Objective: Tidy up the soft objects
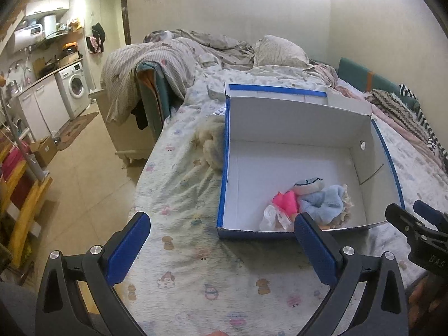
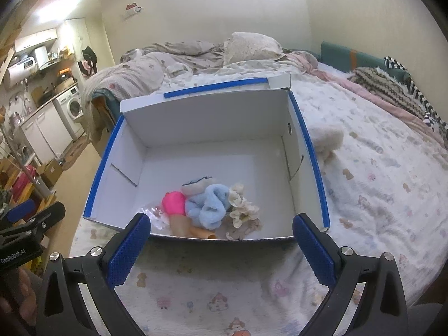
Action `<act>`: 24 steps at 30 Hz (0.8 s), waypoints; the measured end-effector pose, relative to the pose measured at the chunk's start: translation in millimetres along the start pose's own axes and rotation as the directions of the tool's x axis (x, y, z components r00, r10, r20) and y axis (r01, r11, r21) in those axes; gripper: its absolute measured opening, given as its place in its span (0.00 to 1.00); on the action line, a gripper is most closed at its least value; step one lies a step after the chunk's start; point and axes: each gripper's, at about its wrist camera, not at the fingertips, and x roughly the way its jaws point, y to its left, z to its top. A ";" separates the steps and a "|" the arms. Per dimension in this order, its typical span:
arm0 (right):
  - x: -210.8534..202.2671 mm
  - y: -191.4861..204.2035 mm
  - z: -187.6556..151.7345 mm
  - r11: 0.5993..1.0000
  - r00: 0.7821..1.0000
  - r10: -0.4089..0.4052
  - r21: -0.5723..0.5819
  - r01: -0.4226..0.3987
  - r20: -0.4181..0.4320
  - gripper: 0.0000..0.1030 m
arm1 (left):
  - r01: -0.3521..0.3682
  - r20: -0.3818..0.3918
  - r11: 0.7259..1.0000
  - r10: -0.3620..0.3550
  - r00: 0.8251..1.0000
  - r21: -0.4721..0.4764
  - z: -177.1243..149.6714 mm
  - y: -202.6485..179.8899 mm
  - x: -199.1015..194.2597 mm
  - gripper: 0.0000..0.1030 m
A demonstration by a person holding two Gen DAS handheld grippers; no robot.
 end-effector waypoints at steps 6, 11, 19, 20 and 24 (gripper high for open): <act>-0.1 0.5 -0.6 1.000 1.000 -0.009 -0.003 0.009 -0.001 1.00 | 0.004 0.000 1.000 -0.004 1.000 0.003 -1.0 -1.4 0.5 1.00; 0.0 1.3 -0.7 1.000 1.000 -0.010 -0.005 0.010 -0.001 1.00 | 0.005 0.001 1.000 -0.005 1.000 0.004 -1.4 -2.7 0.6 1.00; 1.7 0.4 -0.8 1.000 1.000 -0.018 -0.014 0.018 -0.004 1.00 | 0.005 0.000 1.000 -0.005 1.000 0.004 -1.3 -2.1 0.7 1.00; 1.6 0.9 -0.7 1.000 1.000 -0.018 -0.013 0.018 -0.004 1.00 | 0.005 0.000 1.000 -0.005 1.000 0.005 -1.4 -3.0 0.6 1.00; 2.5 -0.1 0.1 1.000 1.000 -0.020 -0.013 0.020 -0.007 1.00 | 0.006 0.000 1.000 -0.006 1.000 0.005 -1.5 -3.9 0.9 1.00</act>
